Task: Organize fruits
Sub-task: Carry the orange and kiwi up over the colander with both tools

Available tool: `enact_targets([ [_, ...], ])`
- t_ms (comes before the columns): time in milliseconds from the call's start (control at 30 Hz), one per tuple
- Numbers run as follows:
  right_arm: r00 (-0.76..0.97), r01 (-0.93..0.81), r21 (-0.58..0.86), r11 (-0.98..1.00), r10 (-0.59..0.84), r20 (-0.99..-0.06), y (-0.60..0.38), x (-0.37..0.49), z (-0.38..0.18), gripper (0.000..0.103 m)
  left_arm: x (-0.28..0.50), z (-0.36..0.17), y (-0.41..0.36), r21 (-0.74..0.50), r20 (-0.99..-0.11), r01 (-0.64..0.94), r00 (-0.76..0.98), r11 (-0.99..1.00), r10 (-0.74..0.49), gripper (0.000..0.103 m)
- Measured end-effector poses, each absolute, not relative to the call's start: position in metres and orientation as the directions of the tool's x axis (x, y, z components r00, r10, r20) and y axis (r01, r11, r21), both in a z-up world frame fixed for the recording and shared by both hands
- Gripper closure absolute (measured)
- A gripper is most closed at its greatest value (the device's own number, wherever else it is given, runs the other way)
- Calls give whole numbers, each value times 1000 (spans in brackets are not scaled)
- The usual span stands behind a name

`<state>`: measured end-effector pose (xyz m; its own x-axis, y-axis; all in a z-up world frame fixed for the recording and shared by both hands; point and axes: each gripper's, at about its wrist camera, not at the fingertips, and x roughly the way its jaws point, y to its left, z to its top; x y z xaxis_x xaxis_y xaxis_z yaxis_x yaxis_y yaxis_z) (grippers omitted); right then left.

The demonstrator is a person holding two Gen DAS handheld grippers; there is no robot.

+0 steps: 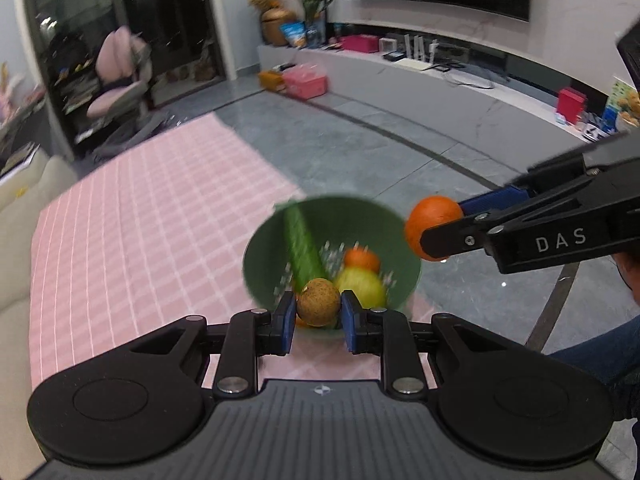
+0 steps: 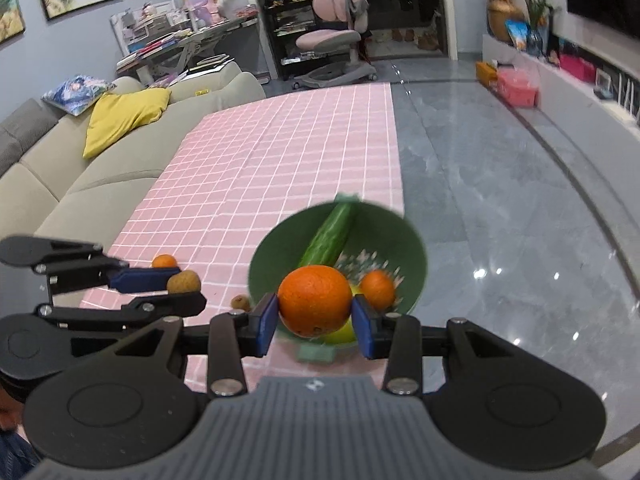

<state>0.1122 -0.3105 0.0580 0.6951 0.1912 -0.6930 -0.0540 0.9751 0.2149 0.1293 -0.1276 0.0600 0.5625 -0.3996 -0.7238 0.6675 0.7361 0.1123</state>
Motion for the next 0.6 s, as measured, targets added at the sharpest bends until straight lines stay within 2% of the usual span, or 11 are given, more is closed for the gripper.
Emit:
enact_targets([
  [200,718,-192,85,978,199,-667,-334,143,109,66,163,81,-169,185,-710,763,540,620,-452,76],
  [333,710,-305,13,952,237,-663,-346,166,134,66,189,70,-196,259,-726,806,526,532,-443,76],
  [433,670,-382,4,924,279,-688,-357,189,133,66,202,46,-210,271,-759,825,500,495,-417,76],
  [600,565,-464,38,885,328,-757,-371,236,105,66,216,2,-220,196,-822,848,416,492,-389,76],
])
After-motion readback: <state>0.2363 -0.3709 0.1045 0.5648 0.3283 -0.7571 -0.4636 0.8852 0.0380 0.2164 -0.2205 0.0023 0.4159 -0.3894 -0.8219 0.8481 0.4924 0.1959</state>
